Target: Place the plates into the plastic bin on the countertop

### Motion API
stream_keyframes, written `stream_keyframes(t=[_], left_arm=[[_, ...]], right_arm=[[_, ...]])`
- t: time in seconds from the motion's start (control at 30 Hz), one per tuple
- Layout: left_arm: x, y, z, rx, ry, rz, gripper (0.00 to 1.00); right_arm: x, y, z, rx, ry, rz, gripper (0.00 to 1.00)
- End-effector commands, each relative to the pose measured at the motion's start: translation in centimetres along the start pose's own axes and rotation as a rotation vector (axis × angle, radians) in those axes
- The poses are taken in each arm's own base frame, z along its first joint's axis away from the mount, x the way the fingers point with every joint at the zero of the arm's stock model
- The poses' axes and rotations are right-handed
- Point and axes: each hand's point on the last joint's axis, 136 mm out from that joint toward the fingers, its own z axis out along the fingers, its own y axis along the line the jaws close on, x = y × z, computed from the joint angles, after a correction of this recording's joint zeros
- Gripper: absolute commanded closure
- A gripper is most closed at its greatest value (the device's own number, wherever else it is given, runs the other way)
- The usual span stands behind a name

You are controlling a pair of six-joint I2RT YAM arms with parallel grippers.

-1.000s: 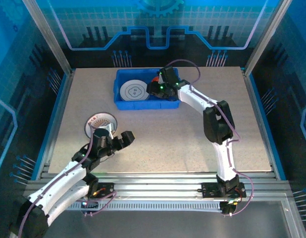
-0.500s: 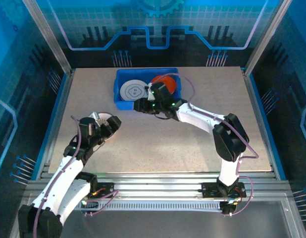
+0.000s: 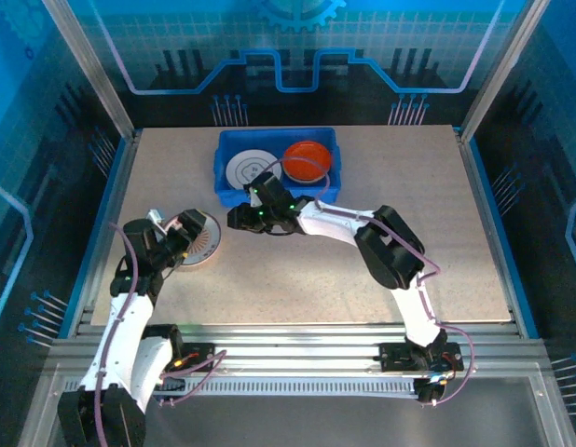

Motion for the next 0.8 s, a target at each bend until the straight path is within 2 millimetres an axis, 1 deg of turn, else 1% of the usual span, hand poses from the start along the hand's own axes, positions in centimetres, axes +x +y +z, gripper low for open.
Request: stream_keyframes(t=[0.0,0.2,0.33,0.43,0.53,0.57,0.77], left_arm=[[0.0,-0.6,0.0,0.039,0.013,0.007,0.01],[0.1,-0.3,0.0,0.029,0.012,0.009,0.01],[0.2,0.0,0.2,0.023,0.014,0.007,0.01],[0.2,0.1,0.4,0.024,0.016,0.0,0.01],[0.2,0.1,0.5,0.026,0.015,-0.002,0.01],[0.1,0.2,0.5,0.024,0.016,-0.003,0.01],[0.3,0.6,0.6,0.017,0.017,-0.007,0.01]], right_arm=[[0.4,0.8,1.5,-0.02,0.038,0.008,0.62],[1.0,0.6,3.7,-0.03,0.083,0.028,0.62],[2.0,-0.4,5.4,-0.014,0.122,0.043,0.62],[2.4,-0.5,5.9,-0.008,0.131,0.049,0.62],[2.9,-1.1,6.3,0.013,0.145,0.059,0.63],[3.0,-1.5,6.4,0.022,0.149,0.068,0.63],[3.2,-1.7,6.3,0.025,0.152,0.072,0.63]])
